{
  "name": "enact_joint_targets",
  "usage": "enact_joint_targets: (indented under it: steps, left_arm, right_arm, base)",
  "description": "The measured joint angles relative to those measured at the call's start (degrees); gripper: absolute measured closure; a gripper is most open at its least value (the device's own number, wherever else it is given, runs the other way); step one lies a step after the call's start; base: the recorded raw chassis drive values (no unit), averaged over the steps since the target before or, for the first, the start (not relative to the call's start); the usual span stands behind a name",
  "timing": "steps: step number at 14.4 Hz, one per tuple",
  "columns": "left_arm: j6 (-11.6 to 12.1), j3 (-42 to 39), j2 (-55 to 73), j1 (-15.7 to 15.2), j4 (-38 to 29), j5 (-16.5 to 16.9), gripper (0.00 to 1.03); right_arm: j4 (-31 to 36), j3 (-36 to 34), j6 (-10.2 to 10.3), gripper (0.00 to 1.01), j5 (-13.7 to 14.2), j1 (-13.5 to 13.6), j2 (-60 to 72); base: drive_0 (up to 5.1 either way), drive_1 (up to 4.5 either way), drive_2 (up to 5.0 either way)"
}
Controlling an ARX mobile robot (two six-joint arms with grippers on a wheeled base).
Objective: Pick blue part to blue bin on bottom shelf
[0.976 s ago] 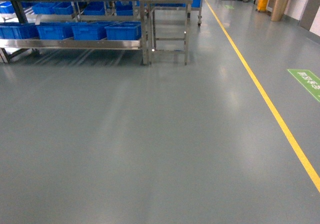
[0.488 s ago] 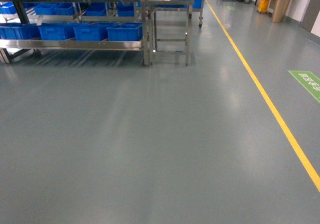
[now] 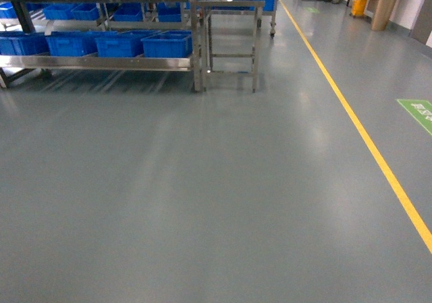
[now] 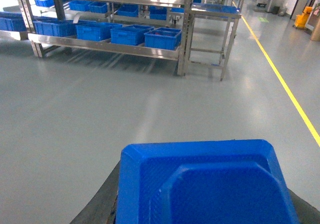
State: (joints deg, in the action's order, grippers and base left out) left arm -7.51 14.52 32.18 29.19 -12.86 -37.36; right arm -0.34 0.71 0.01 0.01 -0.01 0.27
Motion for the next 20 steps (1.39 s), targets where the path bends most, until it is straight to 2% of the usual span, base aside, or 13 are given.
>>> enact_joint_targets:
  steps: [20]
  left_arm:
    - [0.0,0.0,0.1,0.0,0.0,-0.1,0.59]
  right_arm:
    - [0.1,0.0,0.0,0.03,0.0,0.0,0.0]
  base:
    - [0.0,4.26,-4.3]
